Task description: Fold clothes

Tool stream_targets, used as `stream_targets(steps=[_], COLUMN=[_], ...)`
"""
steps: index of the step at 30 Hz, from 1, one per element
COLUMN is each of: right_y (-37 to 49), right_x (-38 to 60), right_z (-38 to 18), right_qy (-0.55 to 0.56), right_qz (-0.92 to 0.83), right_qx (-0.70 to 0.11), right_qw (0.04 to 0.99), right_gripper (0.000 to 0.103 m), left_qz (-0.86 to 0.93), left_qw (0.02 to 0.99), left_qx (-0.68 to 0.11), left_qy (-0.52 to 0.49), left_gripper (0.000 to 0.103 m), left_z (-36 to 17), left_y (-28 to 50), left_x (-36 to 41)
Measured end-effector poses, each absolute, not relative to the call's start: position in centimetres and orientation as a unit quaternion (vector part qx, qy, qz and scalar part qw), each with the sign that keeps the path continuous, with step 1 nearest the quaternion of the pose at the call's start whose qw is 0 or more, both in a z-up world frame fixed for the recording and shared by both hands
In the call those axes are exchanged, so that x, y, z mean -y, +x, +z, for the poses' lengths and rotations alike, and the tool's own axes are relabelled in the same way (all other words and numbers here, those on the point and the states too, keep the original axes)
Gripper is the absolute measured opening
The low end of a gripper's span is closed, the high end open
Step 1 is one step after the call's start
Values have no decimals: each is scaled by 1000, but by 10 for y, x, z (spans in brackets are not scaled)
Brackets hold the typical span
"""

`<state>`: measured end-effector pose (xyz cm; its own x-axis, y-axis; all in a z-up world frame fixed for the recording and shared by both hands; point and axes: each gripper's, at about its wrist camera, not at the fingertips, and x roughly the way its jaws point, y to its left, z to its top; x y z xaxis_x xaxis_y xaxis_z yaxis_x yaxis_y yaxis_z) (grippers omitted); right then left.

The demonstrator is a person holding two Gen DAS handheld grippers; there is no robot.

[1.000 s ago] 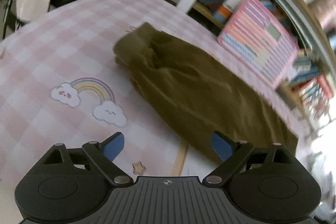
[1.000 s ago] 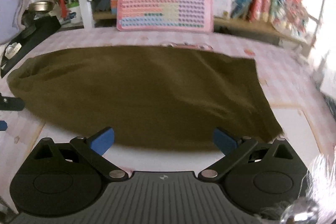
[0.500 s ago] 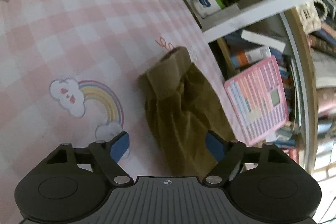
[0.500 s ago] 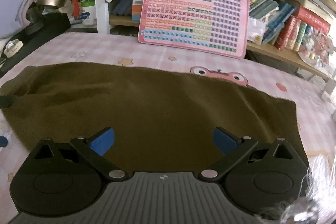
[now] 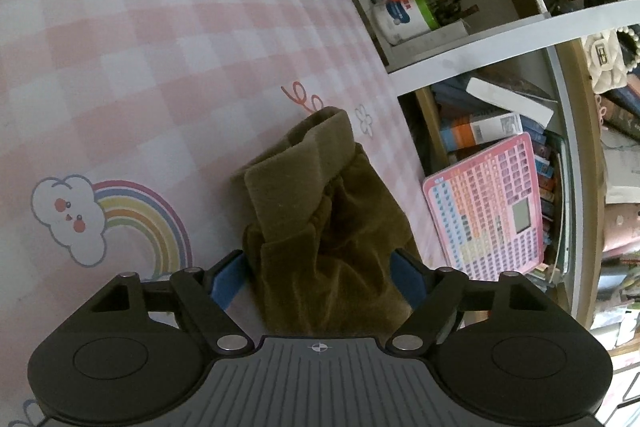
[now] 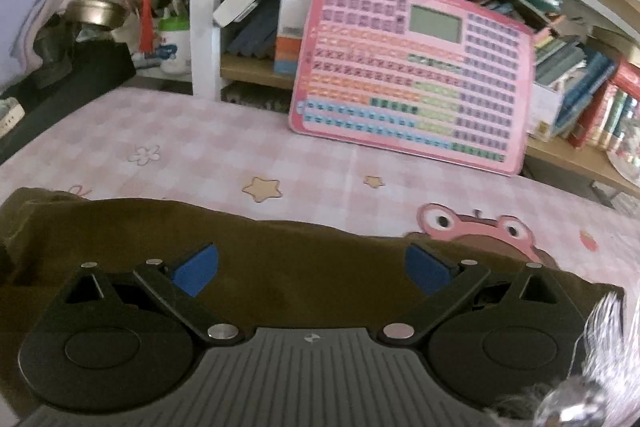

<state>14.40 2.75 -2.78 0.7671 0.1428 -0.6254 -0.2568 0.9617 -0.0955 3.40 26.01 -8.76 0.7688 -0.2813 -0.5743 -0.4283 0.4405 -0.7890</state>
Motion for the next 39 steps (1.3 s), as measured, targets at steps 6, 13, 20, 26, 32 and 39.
stream_targets(steps=[6,13,20,26,32,39], right_y=[146,62,37,40,38,24], right_x=[-31,-13,-12,-8,23,108], right_z=[-44,-37,-47,-48,-30,-10], right_qy=[-79,-102,-103,-89,-53,1], right_qz=[82,111,108,119,140,115], right_qx=[-373,-388,-392,-391,-370,-360], right_qw=[921,909,908,908,917,926], right_gripper=[99,99,102,102,102,102], left_qz=[47,52,77,95,19,-59], left_qw=[776,766,773,780,887,961], left_qx=[-332,-317,-311,-318,-275,-250], left_qy=[-533,-556,-547,-530,-370,-103], left_gripper=[81,80,55,17,15,17], left_z=[-89,-93,-92,-91,-24,27], left_y=[34,36,37,36,31,19], left_x=[-261,-261,-254,-253,-202,-81])
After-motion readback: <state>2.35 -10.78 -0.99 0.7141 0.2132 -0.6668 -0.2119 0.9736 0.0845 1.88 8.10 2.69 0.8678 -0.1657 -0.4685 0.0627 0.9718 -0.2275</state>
